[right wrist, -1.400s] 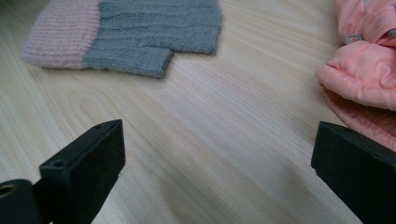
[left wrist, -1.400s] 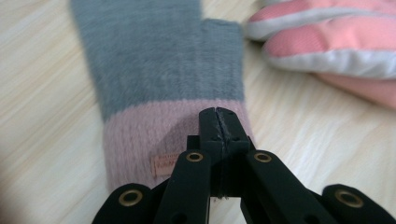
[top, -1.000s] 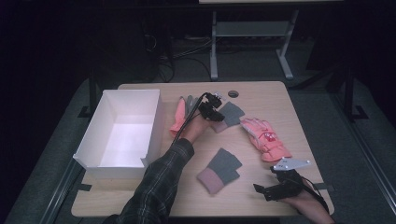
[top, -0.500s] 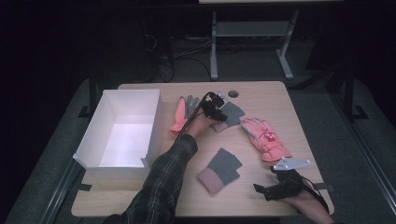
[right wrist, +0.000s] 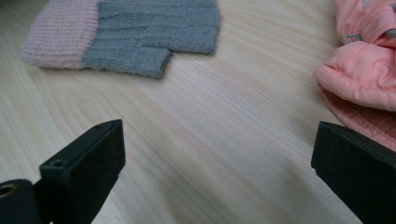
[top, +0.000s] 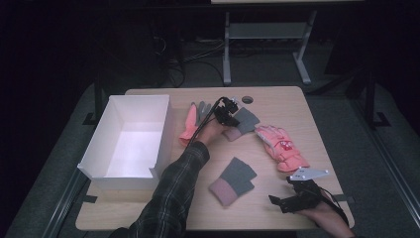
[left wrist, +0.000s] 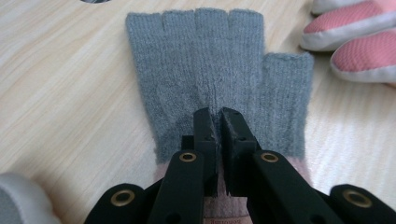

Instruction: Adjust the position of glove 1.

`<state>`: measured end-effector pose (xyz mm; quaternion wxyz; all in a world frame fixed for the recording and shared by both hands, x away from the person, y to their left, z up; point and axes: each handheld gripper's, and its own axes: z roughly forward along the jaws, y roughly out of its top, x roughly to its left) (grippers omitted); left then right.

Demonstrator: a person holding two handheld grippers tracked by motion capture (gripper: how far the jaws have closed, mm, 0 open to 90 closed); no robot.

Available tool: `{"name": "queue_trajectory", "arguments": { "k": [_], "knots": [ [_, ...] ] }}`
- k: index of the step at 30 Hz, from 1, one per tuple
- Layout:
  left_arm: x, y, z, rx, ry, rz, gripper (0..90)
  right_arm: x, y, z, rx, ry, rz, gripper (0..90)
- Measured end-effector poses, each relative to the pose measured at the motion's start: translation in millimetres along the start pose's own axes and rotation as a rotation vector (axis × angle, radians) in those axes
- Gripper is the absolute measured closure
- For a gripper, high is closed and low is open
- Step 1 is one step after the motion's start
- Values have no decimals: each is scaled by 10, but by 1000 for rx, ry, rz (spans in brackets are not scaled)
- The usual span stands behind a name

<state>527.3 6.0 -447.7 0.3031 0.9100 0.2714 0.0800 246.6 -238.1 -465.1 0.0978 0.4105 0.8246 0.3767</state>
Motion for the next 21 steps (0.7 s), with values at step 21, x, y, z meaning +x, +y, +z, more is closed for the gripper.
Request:
{"name": "queue_trajectory", "arguments": {
  "k": [21],
  "knots": [
    [-377,-138,-702,-17,-79,-90,857,0,-1,23,10,5,-7,25]
  ]
}}
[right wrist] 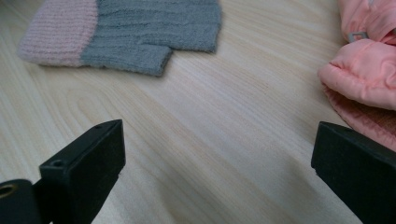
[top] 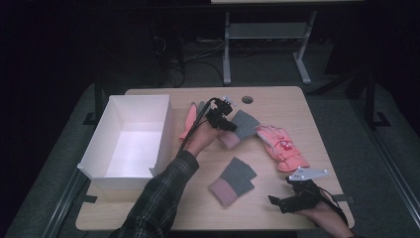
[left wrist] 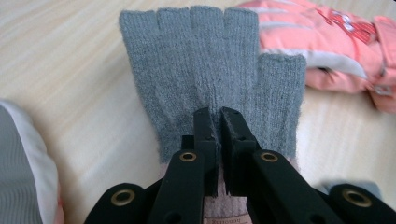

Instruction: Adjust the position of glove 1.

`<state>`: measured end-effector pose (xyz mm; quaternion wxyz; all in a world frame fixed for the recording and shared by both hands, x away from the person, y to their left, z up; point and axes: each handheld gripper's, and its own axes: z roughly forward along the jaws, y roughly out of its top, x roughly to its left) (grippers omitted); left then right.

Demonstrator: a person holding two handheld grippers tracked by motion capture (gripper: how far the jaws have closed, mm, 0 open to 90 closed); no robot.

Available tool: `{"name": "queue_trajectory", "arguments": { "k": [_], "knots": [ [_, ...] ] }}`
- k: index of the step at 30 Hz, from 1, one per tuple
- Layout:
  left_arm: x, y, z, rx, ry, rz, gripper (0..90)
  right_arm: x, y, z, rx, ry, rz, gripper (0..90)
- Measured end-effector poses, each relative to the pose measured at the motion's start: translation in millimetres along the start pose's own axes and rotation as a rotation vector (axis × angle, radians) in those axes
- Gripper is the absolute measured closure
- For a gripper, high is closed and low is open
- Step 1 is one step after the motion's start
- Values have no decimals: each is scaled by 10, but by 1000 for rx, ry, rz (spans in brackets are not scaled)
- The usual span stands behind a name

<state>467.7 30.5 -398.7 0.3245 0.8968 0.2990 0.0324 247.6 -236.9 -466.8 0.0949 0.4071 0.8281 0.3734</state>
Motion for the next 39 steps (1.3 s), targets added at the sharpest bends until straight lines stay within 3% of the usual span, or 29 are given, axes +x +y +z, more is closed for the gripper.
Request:
{"name": "queue_trajectory", "arguments": {
  "k": [9,14,26,29,39],
  "knots": [
    [-198,-227,-186,-15,-44,-10,856,20,6,22,-5,10,-1,53],
    [-273,-314,-312,-28,-47,-12,856,23,1,22,-3,5,18,53],
    [-520,-591,-642,-47,-53,1,855,31,1,1,-16,-11,-5,31],
    [-552,-632,-633,-49,-64,-15,855,35,0,0,-14,-15,-5,31],
    [-712,-865,-683,-10,-87,2,856,37,-2,-4,-20,-14,-11,31]
  ]
}}
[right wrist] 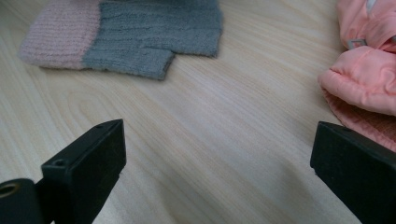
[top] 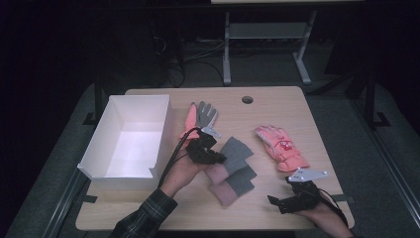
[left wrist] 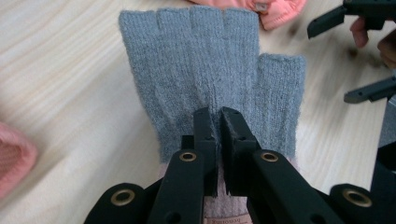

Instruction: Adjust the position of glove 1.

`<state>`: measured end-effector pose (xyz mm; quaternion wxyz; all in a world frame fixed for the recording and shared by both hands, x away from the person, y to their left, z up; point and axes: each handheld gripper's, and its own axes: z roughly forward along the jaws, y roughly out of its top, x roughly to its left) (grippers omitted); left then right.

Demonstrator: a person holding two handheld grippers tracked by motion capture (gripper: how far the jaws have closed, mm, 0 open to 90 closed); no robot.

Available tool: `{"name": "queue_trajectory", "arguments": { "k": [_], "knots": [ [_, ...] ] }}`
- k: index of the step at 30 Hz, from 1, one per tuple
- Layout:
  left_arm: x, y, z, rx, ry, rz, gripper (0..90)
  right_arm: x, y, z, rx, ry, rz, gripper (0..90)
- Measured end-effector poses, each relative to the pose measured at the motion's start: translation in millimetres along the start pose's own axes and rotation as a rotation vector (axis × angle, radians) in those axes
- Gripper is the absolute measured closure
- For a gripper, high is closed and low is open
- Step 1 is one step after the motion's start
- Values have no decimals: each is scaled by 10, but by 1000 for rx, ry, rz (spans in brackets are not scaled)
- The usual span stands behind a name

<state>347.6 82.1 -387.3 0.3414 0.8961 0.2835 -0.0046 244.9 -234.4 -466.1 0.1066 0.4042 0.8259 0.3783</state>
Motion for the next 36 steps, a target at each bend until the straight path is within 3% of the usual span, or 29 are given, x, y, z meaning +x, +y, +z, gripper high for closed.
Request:
{"name": "queue_trajectory", "arguments": {
  "k": [7,13,19,31,34,36],
  "knots": [
    [-87,-70,19,19,-18,7,856,-17,-6,-2,-1,-1,6,31],
    [-194,-63,127,28,-30,9,855,-16,-5,-4,1,-1,6,31],
    [-268,-89,263,72,-32,19,855,-13,-4,-8,-1,2,-1,31],
    [-256,-138,404,120,-8,13,853,-15,-5,-10,1,3,7,32],
    [-251,-154,447,136,1,27,844,-13,-2,-8,-1,5,-3,31],
    [-263,-163,472,127,1,22,818,-11,-1,-7,0,5,-1,32]
  ]
}}
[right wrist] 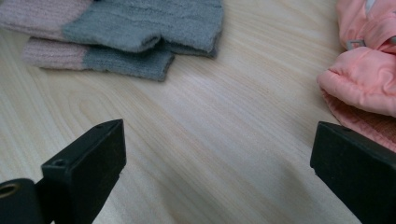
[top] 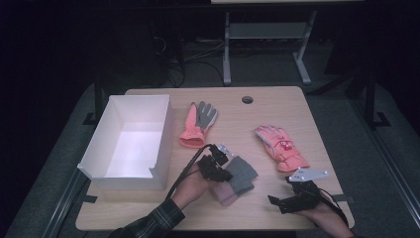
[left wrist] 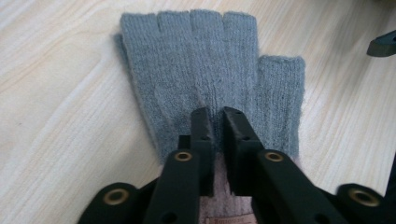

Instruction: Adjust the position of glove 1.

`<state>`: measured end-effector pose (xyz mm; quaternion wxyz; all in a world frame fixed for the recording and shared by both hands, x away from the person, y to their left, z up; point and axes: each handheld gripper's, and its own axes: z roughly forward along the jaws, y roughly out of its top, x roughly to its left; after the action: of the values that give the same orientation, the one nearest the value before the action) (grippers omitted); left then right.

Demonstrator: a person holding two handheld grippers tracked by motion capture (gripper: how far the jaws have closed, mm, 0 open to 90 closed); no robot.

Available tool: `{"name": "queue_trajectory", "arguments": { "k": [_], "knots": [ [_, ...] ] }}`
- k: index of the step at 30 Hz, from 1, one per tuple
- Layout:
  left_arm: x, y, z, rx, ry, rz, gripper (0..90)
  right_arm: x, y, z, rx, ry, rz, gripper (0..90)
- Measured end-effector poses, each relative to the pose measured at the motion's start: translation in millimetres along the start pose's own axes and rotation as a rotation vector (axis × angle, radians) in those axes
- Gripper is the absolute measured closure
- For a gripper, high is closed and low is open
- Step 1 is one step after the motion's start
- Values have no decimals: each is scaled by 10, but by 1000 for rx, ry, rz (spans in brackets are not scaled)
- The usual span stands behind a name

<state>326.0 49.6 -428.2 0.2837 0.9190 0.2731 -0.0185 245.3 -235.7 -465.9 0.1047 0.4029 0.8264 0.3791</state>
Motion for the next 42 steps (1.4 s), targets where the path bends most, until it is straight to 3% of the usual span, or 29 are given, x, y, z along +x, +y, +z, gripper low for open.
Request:
{"name": "queue_trajectory", "arguments": {
  "k": [2,4,6,7,11,16,22,30,36,41,42],
  "knots": [
    [-2,-2,-1,-5,3,4,794,0,0,-1,0,1,0,32],
    [-1,4,-37,-20,-14,4,674,-4,-2,-1,-1,0,-1,32],
    [-15,-1,-103,-41,-26,5,658,-3,-3,-1,-2,1,5,31],
    [-28,-9,-137,-46,-32,10,667,-4,-2,-1,-2,1,4,31],
    [-74,-50,-206,-54,-53,36,886,-2,-2,1,-1,2,-1,31],
    [-200,-108,-215,-55,-92,54,897,1,-1,1,0,2,1,32],
    [-284,-189,-140,-24,-125,69,896,6,0,1,1,2,1,32],
    [-251,-269,-109,15,-111,69,897,1,-1,3,1,1,-3,32],
    [-178,-326,-167,16,-103,52,897,-2,-3,1,-1,0,-7,32],
    [-143,-376,-221,10,-103,65,896,2,0,1,3,0,1,32],
    [-150,-377,-225,9,-110,69,846,6,2,2,2,1,0,32]
  ]
}}
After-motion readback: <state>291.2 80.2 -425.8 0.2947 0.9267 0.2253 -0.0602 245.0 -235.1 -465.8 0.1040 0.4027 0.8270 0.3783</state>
